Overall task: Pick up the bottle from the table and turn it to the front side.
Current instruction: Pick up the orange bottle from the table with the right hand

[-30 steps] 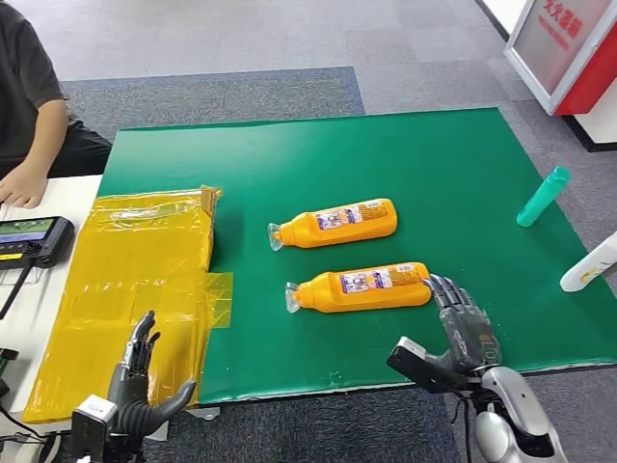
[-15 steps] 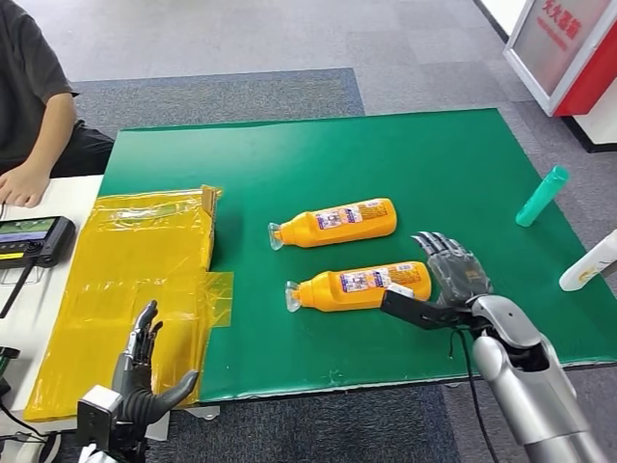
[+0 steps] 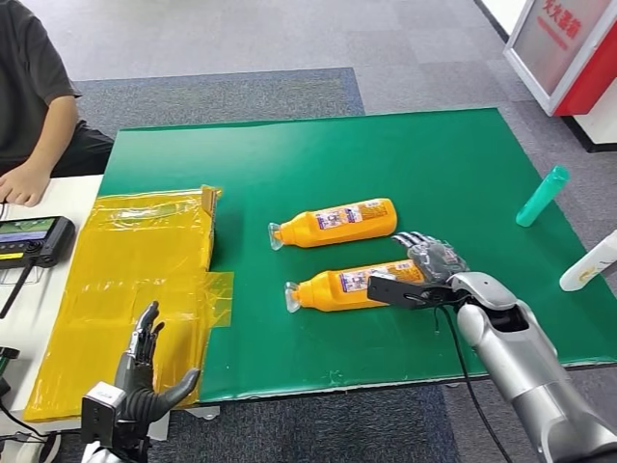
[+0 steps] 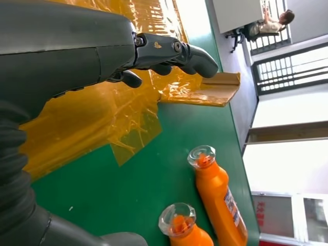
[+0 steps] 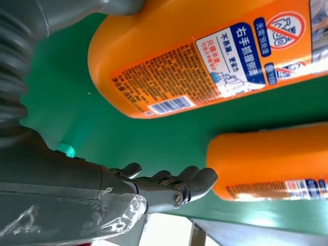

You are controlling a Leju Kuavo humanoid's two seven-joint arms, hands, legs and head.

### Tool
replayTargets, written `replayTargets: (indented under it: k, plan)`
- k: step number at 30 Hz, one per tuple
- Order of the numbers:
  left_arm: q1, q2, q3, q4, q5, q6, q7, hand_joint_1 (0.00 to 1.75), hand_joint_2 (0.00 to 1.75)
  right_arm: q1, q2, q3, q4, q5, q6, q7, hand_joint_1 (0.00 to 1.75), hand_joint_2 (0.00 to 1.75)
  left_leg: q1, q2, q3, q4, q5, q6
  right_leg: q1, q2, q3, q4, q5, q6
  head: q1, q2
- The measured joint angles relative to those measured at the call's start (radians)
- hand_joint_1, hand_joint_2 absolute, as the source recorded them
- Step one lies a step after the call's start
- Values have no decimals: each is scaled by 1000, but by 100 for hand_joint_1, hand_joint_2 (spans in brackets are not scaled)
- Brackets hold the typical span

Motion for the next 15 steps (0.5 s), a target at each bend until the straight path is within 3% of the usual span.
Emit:
replayTargets:
  k: [9,13,15]
  plan:
    - [-7,3,0,21,0,4,-2,0,175,-84,1,89,144,-69,50,-16,4,175,0,0,0,0,0,0,0,0,0,0,0,0,0,0]
    - [-11,5,0,28,1,6,-2,0,175,-104,3,119,193,-94,58,-18,175,175,0,0,0,0,0,0,0,0,0,0,0,0,0,0]
    - [-13,6,0,31,1,8,-2,0,175,-112,4,132,214,-102,59,-20,175,175,0,0,0,0,0,0,0,0,0,0,0,0,0,0]
